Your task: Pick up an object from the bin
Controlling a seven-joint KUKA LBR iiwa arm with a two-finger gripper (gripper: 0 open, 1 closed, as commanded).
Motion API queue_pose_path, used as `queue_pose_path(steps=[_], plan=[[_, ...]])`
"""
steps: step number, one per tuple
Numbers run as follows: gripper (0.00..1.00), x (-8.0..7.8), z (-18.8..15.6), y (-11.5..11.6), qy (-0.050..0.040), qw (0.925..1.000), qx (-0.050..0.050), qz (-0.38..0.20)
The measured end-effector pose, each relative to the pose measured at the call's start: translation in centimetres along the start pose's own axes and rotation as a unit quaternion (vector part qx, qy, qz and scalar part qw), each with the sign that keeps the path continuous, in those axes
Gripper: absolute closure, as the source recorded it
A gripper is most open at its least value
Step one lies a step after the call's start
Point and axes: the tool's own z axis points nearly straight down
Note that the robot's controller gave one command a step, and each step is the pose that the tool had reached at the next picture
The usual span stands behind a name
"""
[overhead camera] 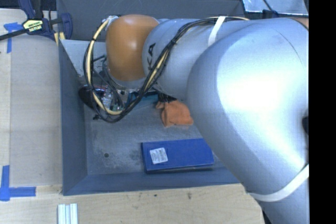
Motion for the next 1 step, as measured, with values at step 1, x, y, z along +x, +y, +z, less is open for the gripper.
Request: queue_pose_path(steps=[1], plan=[[1.00,0.11,-0.56,-0.05,0.0021,1.0000,0.001,0.000]])
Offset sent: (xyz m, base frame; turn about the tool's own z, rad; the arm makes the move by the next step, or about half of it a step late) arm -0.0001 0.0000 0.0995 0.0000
